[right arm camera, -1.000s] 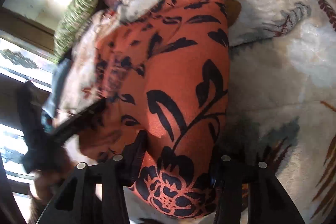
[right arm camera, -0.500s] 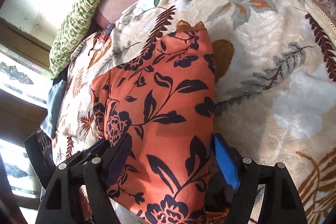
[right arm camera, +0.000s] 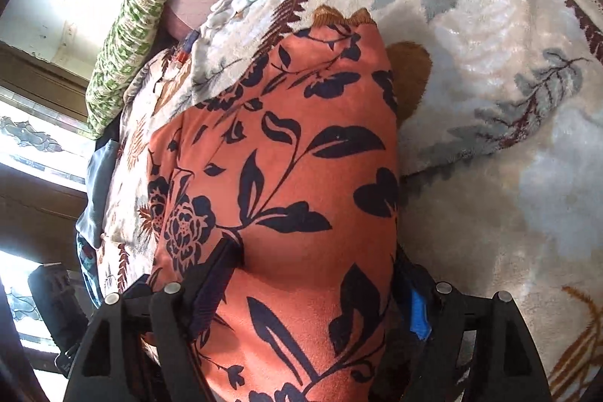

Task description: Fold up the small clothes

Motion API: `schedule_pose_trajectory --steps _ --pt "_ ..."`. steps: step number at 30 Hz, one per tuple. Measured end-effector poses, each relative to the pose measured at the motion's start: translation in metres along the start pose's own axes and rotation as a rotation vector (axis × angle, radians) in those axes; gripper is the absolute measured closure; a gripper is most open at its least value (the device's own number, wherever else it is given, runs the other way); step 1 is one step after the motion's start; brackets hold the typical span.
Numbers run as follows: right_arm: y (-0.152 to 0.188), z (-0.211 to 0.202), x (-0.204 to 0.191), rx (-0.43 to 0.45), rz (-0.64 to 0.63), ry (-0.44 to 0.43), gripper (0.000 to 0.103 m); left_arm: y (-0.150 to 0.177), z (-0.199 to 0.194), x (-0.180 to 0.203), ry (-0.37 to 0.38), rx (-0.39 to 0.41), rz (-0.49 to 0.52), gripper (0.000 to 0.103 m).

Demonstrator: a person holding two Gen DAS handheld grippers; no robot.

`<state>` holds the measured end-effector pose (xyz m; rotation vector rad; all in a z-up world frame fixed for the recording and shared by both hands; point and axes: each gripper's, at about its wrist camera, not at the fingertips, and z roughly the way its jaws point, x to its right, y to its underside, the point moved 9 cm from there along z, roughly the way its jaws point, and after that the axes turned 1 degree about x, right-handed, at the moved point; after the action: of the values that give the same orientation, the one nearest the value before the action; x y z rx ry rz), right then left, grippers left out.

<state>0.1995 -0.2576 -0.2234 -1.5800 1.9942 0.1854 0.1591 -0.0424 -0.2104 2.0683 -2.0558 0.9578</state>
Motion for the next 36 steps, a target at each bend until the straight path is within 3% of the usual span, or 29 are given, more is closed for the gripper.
schedule_pose_trajectory --steps 2,3,4,7,10,12,14,20,24,26,28,30,31,32,33,34,36 --pt "0.005 0.005 -0.002 -0.01 -0.007 -0.011 0.022 0.012 0.005 0.008 -0.012 -0.025 0.044 0.032" --pt "0.006 0.005 -0.002 -0.007 -0.011 -0.006 0.022 0.017 0.009 0.009 -0.031 -0.047 0.057 0.061" --pt "0.007 0.005 -0.002 -0.004 -0.012 -0.006 0.022 0.018 0.012 0.007 -0.041 -0.053 0.049 0.071" --pt "0.007 0.002 -0.002 -0.005 -0.011 0.003 0.022 0.015 -0.002 0.004 0.09 -0.036 -0.095 0.087" --pt "0.007 -0.001 -0.003 -0.003 -0.028 0.019 0.022 0.011 -0.025 0.009 0.164 0.02 -0.125 0.087" --pt "0.008 -0.001 -0.004 -0.001 -0.044 0.021 0.022 0.025 0.003 -0.013 0.098 -0.059 -0.164 0.087" --pt "0.009 0.006 -0.003 -0.019 -0.037 0.022 0.022 0.029 0.015 -0.024 0.132 -0.068 -0.234 0.085" --pt "0.01 0.002 -0.003 -0.025 -0.053 0.013 0.022 0.017 -0.013 0.006 0.026 -0.019 -0.062 0.079" --pt "0.002 -0.008 0.002 0.009 -0.023 -0.016 0.022 -0.014 -0.029 0.028 -0.017 0.075 0.071 0.061" --pt "0.0 -0.007 0.005 0.01 -0.01 -0.028 0.022 -0.034 -0.025 0.034 -0.017 0.084 0.111 0.059" --pt "0.0 -0.005 0.008 0.004 0.007 -0.036 0.022 -0.049 -0.008 0.037 -0.043 0.057 0.133 0.059" --pt "0.002 -0.003 0.009 -0.002 0.02 -0.053 0.022 -0.049 0.018 0.025 -0.055 -0.025 0.117 0.059" --pt "0.002 -0.002 0.01 -0.003 0.021 -0.055 0.022 -0.046 0.03 0.018 -0.069 -0.065 0.098 0.064" --pt "0.003 -0.002 0.01 -0.003 0.021 -0.058 0.022 -0.043 0.036 0.013 -0.053 -0.084 0.08 0.071" --pt "0.003 -0.002 0.01 -0.003 0.022 -0.063 0.022 -0.044 0.037 0.011 -0.024 -0.074 0.048 0.084" --pt "0.004 -0.003 0.01 -0.002 0.024 -0.066 0.022 -0.044 0.033 0.007 0.034 -0.068 -0.01 0.091" --pt "0.004 -0.003 0.011 -0.003 0.025 -0.069 0.022 -0.042 0.027 -0.011 0.187 -0.064 -0.182 0.092"
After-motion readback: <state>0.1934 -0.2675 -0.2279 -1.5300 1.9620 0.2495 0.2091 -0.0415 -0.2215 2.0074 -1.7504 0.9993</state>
